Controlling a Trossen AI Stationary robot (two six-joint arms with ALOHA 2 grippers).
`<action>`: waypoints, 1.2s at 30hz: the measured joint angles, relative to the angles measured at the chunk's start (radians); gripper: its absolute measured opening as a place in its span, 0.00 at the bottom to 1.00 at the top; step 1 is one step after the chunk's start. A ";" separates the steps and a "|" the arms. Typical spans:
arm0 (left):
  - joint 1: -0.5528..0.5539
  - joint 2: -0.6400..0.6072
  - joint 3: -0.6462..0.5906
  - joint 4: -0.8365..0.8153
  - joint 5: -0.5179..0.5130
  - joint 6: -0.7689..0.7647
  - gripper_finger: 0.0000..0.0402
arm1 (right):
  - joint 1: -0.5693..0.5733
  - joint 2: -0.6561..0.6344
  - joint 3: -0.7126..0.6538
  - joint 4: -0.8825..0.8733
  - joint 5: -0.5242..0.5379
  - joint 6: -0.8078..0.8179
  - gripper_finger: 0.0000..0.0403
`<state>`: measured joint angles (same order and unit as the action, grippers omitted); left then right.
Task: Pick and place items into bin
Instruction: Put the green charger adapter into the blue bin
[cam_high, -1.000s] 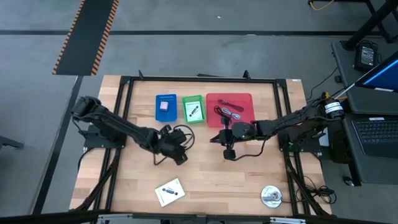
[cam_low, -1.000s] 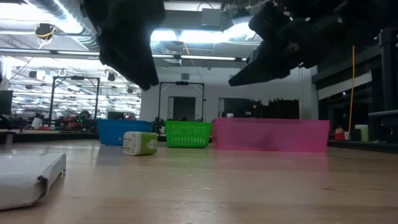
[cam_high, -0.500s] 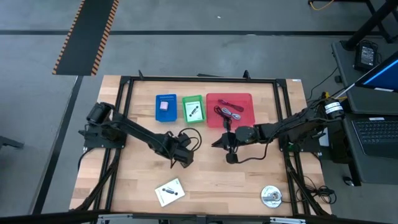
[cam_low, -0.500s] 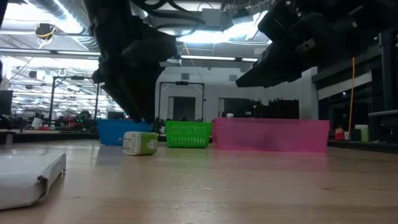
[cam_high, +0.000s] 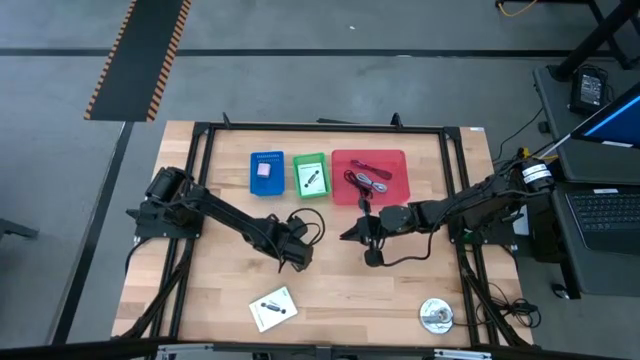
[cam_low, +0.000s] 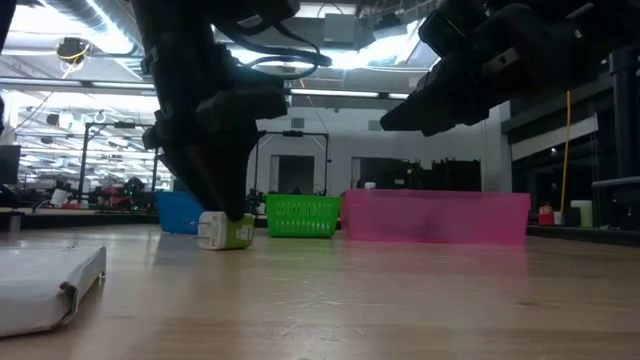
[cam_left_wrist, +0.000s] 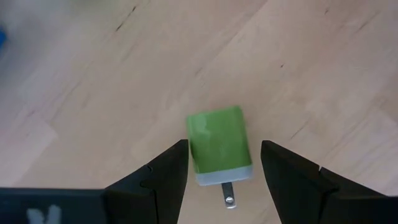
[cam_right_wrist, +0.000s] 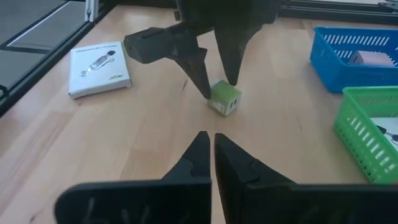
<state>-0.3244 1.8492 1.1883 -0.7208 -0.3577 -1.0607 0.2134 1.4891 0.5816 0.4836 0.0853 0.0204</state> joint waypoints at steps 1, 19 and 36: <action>0.000 0.000 0.000 0.000 -0.007 0.001 0.49 | 0.000 0.000 0.000 0.000 0.000 -0.001 0.01; 0.039 0.016 -0.001 0.021 0.052 0.101 0.46 | 0.000 0.000 0.000 0.001 0.000 -0.003 0.01; 0.037 0.001 -0.001 0.002 0.140 0.282 0.33 | 0.000 0.000 0.000 0.001 0.000 -0.003 0.01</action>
<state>-0.2871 1.8498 1.1873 -0.7189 -0.2180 -0.7787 0.2138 1.4891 0.5819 0.4850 0.0853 0.0177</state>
